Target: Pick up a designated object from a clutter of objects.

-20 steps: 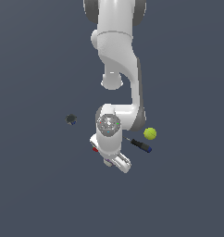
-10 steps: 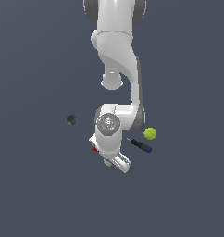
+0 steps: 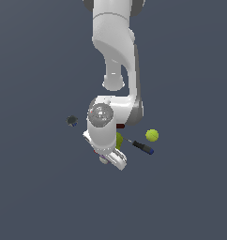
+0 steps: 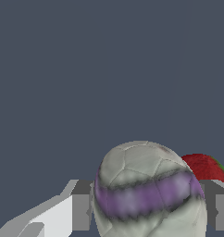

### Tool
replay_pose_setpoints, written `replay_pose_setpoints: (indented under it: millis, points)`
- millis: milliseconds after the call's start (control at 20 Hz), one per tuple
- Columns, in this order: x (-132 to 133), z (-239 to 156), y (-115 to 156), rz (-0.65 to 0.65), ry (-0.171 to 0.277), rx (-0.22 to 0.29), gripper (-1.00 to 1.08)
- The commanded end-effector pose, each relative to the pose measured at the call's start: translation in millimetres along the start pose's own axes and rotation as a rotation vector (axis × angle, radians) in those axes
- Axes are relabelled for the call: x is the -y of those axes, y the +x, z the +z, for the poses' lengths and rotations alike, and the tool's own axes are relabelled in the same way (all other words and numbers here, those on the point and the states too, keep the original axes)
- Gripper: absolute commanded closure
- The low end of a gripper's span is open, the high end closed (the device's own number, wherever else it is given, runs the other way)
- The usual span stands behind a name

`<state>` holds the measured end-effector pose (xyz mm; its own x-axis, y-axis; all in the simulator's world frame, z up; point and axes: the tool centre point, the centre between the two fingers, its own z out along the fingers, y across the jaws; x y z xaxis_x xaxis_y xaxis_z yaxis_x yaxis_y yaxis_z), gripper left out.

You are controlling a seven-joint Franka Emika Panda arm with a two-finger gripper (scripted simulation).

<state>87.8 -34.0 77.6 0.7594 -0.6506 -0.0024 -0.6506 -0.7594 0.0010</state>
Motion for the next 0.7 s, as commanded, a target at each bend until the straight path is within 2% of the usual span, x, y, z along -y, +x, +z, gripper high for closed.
replay_pose_setpoints:
  millis: [0,650]
  points:
    - [-11,-20,6,0.001,0.002,-0.002,1.08]
    - [-89,-154,40,0.002,0.003,-0.001,1.08]
